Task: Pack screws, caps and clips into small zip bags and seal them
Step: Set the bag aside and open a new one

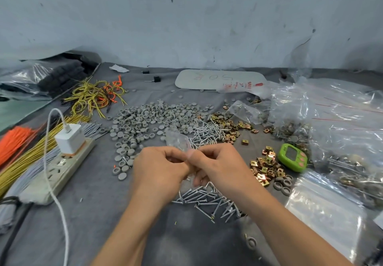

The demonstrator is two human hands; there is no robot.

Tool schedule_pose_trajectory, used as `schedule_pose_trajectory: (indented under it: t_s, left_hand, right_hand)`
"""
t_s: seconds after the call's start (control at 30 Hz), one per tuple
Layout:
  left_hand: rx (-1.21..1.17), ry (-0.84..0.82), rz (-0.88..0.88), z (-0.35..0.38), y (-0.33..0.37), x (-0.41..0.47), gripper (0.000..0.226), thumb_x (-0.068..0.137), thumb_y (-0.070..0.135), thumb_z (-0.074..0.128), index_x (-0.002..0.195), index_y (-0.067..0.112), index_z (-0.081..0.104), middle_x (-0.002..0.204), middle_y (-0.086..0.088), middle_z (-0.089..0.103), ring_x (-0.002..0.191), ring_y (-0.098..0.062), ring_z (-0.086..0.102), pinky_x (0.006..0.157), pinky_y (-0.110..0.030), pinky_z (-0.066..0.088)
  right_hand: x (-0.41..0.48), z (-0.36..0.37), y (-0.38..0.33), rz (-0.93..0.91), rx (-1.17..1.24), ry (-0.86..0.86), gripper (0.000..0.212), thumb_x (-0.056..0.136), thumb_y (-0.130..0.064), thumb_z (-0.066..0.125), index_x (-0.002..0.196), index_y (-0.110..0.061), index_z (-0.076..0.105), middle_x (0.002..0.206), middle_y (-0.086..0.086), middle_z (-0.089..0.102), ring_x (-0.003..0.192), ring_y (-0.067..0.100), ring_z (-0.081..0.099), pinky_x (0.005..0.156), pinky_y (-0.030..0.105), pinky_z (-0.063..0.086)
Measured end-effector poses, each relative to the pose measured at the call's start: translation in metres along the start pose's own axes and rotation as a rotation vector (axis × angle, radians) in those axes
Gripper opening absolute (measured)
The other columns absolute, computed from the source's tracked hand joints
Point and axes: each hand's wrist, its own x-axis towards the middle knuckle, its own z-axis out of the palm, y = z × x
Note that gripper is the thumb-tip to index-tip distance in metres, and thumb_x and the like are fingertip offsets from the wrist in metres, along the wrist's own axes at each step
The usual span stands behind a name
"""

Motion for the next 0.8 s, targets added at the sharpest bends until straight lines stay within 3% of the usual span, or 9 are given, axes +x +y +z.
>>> schedule_pose_trajectory:
  t_s: [0.07,0.23,0.33,0.4,0.47,0.6,0.7,0.8]
  left_hand:
    - [0.009,-0.025,0.001,0.001,0.001,0.000,0.014,0.065,0.024,0.086,0.065,0.035,0.078,0.054,0.003,0.069,0.040,-0.007,0.054,0.046,-0.021,0.039]
    - [-0.205,-0.225,-0.031,-0.002,0.003,-0.001,0.010,0.070,0.009,0.085,0.064,0.013,0.079,0.058,-0.010,0.070,0.046,-0.012,0.057,0.045,-0.019,0.041]
    - [-0.286,-0.280,-0.084,-0.003,0.001,-0.003,0.017,0.080,0.003,0.080,0.064,0.008,0.076,0.059,-0.013,0.068,0.046,-0.012,0.056,0.044,-0.016,0.040]
    - [-0.269,-0.266,-0.084,-0.002,0.002,-0.005,0.022,0.081,-0.001,0.077,0.062,0.011,0.074,0.057,-0.011,0.066,0.047,-0.013,0.054,0.045,-0.017,0.040]
    - [-0.162,-0.198,-0.035,0.002,0.003,-0.006,0.027,0.081,0.001,0.076,0.061,0.019,0.073,0.055,-0.003,0.064,0.049,-0.014,0.053,0.051,-0.022,0.040]
    - [0.214,0.098,0.075,0.010,0.007,-0.013,0.016,0.083,0.023,0.074,0.072,0.032,0.066,0.058,0.013,0.064,0.062,-0.012,0.060,0.062,-0.034,0.044]
    - [0.414,0.237,0.116,0.018,0.016,-0.021,0.018,0.089,0.032,0.064,0.072,0.029,0.058,0.068,0.009,0.065,0.073,-0.023,0.059,0.065,-0.038,0.042]
    - [0.522,0.383,0.134,0.016,0.020,-0.020,0.021,0.095,0.033,0.054,0.076,0.027,0.048,0.065,0.009,0.050,0.066,-0.023,0.043,0.062,-0.036,0.029]
  right_hand:
    - [0.001,-0.003,-0.001,0.010,0.025,-0.019,0.031,0.091,-0.041,0.062,0.080,-0.017,0.079,0.064,0.013,0.073,0.061,0.028,0.072,0.057,0.025,0.050]
    - [0.000,-0.020,-0.006,0.031,0.017,-0.136,0.037,0.103,-0.015,0.051,0.075,0.000,0.070,0.074,0.023,0.073,0.057,0.027,0.065,0.053,0.030,0.045]
    - [-0.002,-0.026,-0.014,-0.013,-0.189,-0.154,0.036,0.103,-0.014,0.050,0.075,-0.002,0.069,0.068,0.009,0.073,0.054,0.016,0.063,0.051,0.023,0.045]
    - [-0.003,-0.025,-0.017,-0.077,-0.435,-0.091,0.037,0.102,-0.018,0.052,0.069,-0.009,0.066,0.063,0.002,0.070,0.054,0.011,0.062,0.053,0.027,0.048]
    - [-0.004,-0.018,-0.019,-0.108,-0.607,0.002,0.037,0.100,-0.021,0.055,0.063,-0.014,0.060,0.059,0.000,0.064,0.058,0.013,0.058,0.055,0.031,0.046]
    - [-0.007,-0.003,-0.024,-0.060,-0.763,0.141,0.042,0.091,-0.014,0.068,0.056,-0.021,0.046,0.054,-0.006,0.051,0.054,0.006,0.044,0.045,0.019,0.025]
    - [-0.005,0.002,-0.028,-0.051,-0.764,0.170,0.046,0.093,-0.016,0.064,0.053,-0.023,0.042,0.054,-0.006,0.049,0.054,0.011,0.045,0.046,0.022,0.026]
    - [-0.005,0.001,-0.033,-0.031,-0.799,0.168,0.046,0.098,-0.020,0.059,0.056,-0.023,0.042,0.058,-0.004,0.054,0.060,0.021,0.054,0.054,0.031,0.037]
